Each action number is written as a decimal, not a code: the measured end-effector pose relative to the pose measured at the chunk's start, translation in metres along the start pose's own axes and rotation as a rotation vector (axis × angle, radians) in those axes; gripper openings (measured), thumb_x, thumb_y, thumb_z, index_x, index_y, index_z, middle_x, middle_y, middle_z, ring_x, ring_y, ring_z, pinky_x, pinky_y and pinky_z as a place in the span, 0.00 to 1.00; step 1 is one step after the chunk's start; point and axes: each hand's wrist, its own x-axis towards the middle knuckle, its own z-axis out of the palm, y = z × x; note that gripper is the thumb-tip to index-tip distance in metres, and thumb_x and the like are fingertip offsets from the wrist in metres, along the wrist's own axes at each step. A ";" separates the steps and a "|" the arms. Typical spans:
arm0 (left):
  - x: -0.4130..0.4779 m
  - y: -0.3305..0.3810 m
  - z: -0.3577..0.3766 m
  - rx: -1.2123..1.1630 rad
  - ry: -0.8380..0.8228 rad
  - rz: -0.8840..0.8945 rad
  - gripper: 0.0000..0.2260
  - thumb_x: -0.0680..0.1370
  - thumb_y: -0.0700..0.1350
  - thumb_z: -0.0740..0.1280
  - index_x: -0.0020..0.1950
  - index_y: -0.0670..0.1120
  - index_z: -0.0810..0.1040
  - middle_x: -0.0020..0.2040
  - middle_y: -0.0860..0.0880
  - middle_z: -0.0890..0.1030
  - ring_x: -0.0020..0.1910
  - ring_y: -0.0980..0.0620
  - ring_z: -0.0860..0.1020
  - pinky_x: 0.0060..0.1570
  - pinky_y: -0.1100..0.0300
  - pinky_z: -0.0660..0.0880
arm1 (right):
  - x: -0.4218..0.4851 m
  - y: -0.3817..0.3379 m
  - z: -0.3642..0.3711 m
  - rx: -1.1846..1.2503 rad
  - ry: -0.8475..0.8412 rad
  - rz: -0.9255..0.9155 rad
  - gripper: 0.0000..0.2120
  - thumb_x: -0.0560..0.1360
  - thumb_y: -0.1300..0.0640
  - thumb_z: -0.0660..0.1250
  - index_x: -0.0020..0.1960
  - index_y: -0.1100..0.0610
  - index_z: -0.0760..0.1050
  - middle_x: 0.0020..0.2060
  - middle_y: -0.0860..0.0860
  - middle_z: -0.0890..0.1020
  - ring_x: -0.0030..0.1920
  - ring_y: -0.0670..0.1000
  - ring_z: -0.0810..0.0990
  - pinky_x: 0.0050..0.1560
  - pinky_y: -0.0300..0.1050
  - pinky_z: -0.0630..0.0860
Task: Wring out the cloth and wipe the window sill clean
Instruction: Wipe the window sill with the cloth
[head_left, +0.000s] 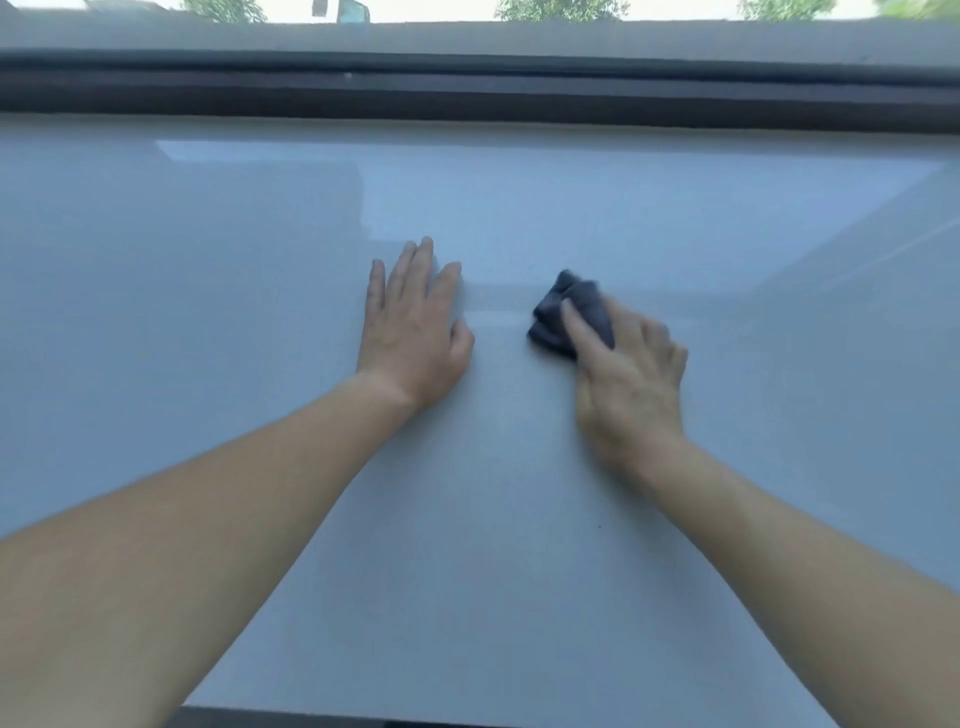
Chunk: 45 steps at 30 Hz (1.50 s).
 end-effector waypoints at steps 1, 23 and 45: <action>0.012 -0.002 -0.001 -0.001 -0.011 -0.005 0.28 0.78 0.49 0.55 0.78 0.46 0.57 0.81 0.43 0.48 0.80 0.47 0.44 0.76 0.45 0.37 | -0.007 -0.001 0.001 -0.004 -0.028 -0.108 0.30 0.71 0.60 0.62 0.72 0.44 0.68 0.70 0.51 0.68 0.60 0.58 0.65 0.54 0.50 0.57; 0.036 -0.011 0.007 0.000 -0.034 0.010 0.31 0.77 0.55 0.50 0.80 0.48 0.54 0.81 0.42 0.46 0.80 0.45 0.41 0.76 0.41 0.41 | 0.176 0.003 0.009 -0.049 0.089 0.369 0.28 0.76 0.60 0.58 0.74 0.42 0.63 0.69 0.53 0.67 0.64 0.62 0.64 0.60 0.54 0.60; 0.035 -0.011 0.009 0.001 -0.023 0.022 0.31 0.77 0.56 0.50 0.79 0.47 0.57 0.81 0.42 0.49 0.80 0.45 0.43 0.76 0.40 0.44 | 0.155 0.033 0.004 -0.055 0.074 0.161 0.24 0.78 0.57 0.57 0.73 0.44 0.68 0.66 0.53 0.71 0.61 0.62 0.66 0.58 0.55 0.62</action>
